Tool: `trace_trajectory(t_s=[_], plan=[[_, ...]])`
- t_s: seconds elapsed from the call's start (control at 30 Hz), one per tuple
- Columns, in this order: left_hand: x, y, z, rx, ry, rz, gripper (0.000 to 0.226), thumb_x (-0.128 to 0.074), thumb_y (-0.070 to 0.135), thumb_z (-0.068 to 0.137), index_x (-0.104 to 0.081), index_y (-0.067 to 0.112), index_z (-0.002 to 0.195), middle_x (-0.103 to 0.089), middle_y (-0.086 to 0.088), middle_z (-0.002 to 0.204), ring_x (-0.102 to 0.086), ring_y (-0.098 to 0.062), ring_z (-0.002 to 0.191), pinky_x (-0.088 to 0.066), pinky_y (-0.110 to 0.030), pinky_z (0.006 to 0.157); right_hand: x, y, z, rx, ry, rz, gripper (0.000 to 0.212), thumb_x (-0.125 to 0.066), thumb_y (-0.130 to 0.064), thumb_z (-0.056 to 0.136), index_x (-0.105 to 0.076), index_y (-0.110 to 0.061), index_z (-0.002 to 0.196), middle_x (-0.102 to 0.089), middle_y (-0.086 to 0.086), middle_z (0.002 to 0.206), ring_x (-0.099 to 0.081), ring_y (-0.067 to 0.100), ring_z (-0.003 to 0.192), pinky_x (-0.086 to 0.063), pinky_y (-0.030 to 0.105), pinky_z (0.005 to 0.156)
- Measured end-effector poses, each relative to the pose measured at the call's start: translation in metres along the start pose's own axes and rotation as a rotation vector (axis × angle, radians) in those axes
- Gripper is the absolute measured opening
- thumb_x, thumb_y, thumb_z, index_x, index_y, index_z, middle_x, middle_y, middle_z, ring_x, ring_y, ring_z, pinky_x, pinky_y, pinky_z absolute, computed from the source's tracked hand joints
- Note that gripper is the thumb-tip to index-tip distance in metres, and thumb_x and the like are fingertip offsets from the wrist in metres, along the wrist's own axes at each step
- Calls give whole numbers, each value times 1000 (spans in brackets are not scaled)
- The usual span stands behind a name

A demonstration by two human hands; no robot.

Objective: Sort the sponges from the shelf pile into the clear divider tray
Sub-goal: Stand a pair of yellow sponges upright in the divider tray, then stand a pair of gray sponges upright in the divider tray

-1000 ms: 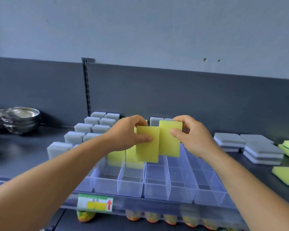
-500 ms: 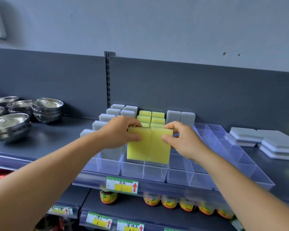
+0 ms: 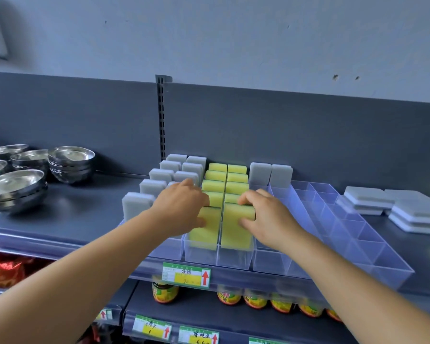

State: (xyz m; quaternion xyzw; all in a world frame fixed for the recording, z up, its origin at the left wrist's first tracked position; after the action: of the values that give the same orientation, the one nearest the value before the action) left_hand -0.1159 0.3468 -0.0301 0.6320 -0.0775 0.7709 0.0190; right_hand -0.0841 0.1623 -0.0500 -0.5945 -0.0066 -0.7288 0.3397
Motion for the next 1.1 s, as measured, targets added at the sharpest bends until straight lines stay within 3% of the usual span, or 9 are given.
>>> trace_trajectory(t_s=[0.2, 0.3, 0.37, 0.6, 0.8, 0.97, 1.1], plan=[[-1, 2, 1, 1, -49, 22, 49, -65, 45, 84, -57, 23, 127, -56, -2, 122, -43, -22, 120, -44, -35, 95, -3, 0, -4, 5, -65, -51, 34, -64, -23, 86, -51, -20, 117, -44, -5, 126, -52, 21, 107, -44, 30, 86], [0, 3, 1, -14, -68, 42, 55, -67, 51, 79, -57, 22, 125, -58, 1, 121, -43, -20, 119, -45, -38, 96, 0, -2, -5, 3, -96, -46, 46, -67, -29, 84, -48, -22, 125, -41, -6, 128, -49, 17, 106, -42, 27, 86], [2, 6, 1, -29, -60, 31, 61, -67, 54, 78, -54, 22, 128, -58, 3, 123, -43, -19, 120, -44, -37, 97, 5, -2, -6, -3, -97, -27, 55, -69, -35, 81, -44, -24, 130, -40, -7, 132, -47, 16, 117, -42, 30, 94], [20, 40, 11, -149, 44, -13, 67, -60, 54, 83, -43, 21, 138, -51, 3, 135, -42, -18, 127, -37, -30, 99, 34, 16, -18, -36, -76, -102, 78, -62, -48, 84, -23, -24, 147, -25, -10, 153, -23, 12, 141, -29, 30, 109], [19, 92, 45, -237, 50, -52, 57, -53, 50, 89, -45, 18, 135, -50, 1, 139, -45, -21, 127, -38, -34, 104, 62, 64, -29, -127, -58, -156, 75, -59, -45, 87, -21, -22, 147, -23, -9, 154, -20, 13, 142, -26, 27, 107], [18, 153, 84, -302, 54, -96, 61, -49, 51, 92, -36, 20, 144, -44, 4, 146, -41, -19, 133, -33, -30, 107, 91, 124, -35, -185, -38, -187, 74, -56, -44, 89, -20, -20, 148, -20, -8, 156, -18, 14, 143, -21, 27, 112], [13, 202, 121, -330, 43, -103, 55, -47, 50, 92, -45, 16, 135, -50, 0, 140, -46, -22, 128, -37, -33, 105, 114, 176, -40, -243, -33, -193, 70, -54, -42, 91, -21, -20, 148, -20, -7, 156, -18, 14, 143, -21, 27, 112]])
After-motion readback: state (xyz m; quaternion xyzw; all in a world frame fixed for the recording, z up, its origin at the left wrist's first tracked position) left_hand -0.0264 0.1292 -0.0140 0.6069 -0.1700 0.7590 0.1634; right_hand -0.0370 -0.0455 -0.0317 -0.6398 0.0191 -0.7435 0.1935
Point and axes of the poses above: each hand's wrist, its own z-axis towards the middle knuckle, its own x-axis out of the back of the hand, y = z × x, the point moved 1 cm from there along z, towards the middle knuckle
